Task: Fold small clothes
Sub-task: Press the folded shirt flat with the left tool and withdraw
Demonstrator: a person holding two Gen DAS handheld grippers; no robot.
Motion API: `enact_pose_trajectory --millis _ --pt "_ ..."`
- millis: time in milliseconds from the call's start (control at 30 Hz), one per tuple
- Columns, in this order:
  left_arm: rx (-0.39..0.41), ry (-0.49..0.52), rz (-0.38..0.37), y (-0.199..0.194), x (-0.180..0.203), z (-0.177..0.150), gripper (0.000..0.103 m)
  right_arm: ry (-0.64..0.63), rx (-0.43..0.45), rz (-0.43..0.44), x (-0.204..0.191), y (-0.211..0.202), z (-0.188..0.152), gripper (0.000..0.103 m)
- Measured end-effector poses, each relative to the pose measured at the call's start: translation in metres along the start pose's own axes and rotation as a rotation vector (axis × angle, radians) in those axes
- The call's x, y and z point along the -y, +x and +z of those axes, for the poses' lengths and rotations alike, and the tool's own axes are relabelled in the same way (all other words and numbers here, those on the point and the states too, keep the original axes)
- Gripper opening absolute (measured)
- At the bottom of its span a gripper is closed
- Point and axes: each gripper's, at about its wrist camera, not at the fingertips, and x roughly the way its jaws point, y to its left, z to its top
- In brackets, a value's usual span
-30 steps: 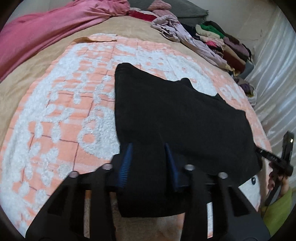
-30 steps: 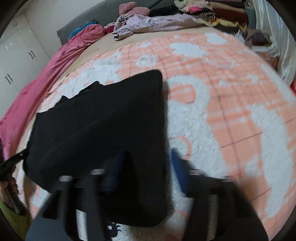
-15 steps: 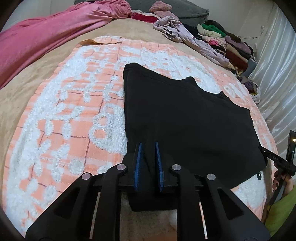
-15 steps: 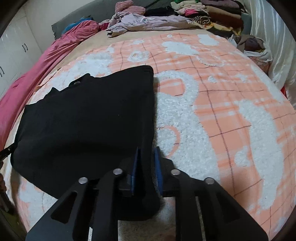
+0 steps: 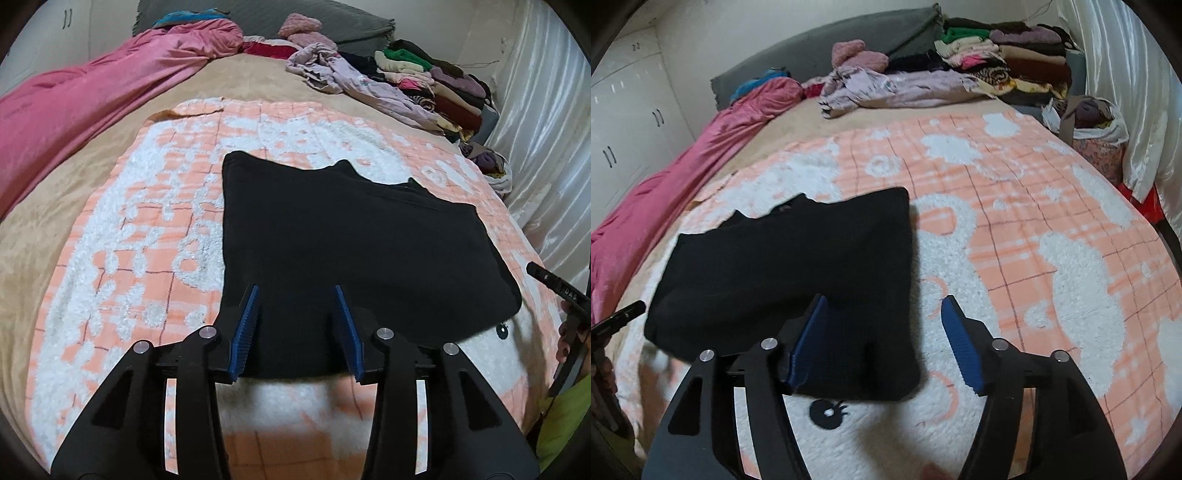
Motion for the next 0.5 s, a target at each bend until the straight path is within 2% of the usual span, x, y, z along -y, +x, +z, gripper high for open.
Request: enact_pose_trajectory --millis 133,167,233,267,433,500 --pt "0.011 0.007 -0.005 -0.01 0.005 0.0 0.034 -0.012 0.026 0.011 -0.006 -0.014 0.001 0.07" --pt "0.012 0.009 -0.005 -0.011 0.005 0.0 0.034 -0.015 0.03 0.013 -0.007 -0.017 0.002 0.075" --pt "0.015 0.011 -0.003 -0.016 0.006 0.0 0.044 -0.016 0.042 0.014 -0.008 -0.022 0.002 0.077" --pt "0.02 0.013 0.0 -0.018 0.007 0.0 0.052 -0.014 0.049 0.018 -0.007 -0.025 0.004 0.077" --pt "0.039 0.019 -0.002 -0.031 0.009 0.0 0.054 -0.006 0.079 0.035 -0.008 -0.04 0.013 0.077" --pt "0.046 0.023 -0.005 -0.036 0.009 0.002 0.061 -0.002 0.105 0.053 -0.01 -0.05 0.023 0.077"
